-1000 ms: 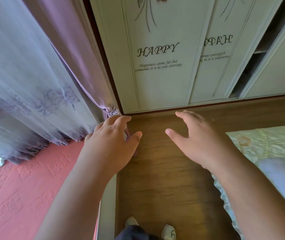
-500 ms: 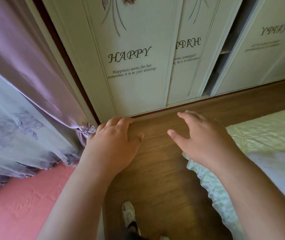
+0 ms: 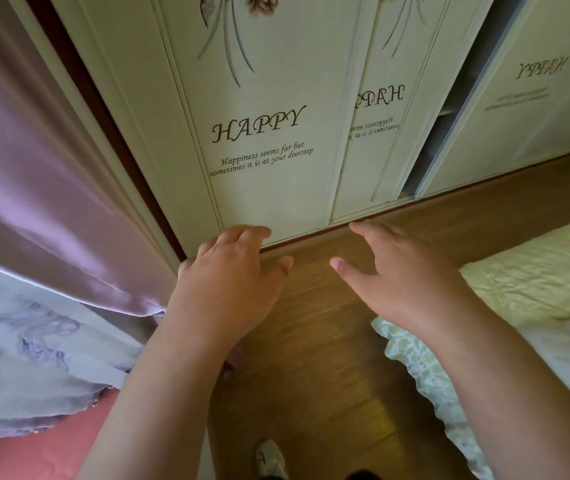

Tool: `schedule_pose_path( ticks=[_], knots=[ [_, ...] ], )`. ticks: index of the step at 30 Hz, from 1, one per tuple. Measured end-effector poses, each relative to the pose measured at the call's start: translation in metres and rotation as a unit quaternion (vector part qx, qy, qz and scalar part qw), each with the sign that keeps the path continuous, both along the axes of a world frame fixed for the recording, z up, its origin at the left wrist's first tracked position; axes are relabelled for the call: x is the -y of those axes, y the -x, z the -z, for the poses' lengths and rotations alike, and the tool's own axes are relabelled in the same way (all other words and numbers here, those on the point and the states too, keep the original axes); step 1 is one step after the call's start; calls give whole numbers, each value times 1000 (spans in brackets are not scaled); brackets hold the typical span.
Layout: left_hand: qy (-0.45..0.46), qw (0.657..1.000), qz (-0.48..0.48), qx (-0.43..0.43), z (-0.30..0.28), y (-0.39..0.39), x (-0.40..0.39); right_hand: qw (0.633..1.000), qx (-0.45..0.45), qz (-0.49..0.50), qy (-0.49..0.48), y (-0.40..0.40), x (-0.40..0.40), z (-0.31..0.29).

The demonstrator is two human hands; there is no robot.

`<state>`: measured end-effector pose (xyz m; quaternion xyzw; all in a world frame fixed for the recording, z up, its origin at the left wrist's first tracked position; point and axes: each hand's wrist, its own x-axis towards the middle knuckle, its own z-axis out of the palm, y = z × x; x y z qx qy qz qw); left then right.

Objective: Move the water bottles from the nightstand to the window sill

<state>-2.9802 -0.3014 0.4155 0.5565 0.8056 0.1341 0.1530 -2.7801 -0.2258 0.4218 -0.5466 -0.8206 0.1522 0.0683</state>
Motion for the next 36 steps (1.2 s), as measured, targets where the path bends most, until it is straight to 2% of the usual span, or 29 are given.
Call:
schedule_pose_path(
  ticks=[8, 14, 23, 30, 36],
  knots=[
    [28, 999, 19, 7, 6, 18, -38, 1000, -1, 15, 24, 17, -37, 15],
    [16, 1000, 4, -10, -1, 18, -80, 999, -31, -1, 33, 18, -86, 21],
    [-6, 999, -7, -45, -35, -15, -171, 996, -87, -35, -11, -3, -189, -4],
    [-21, 999, -31, -29, -38, -39, -222, 994, -100, -38, -16, -29, -245, -12],
    [-23, 999, -12, -38, -38, -49, -267, 995, -94, -19, -21, -45, -280, -15]
  ],
)
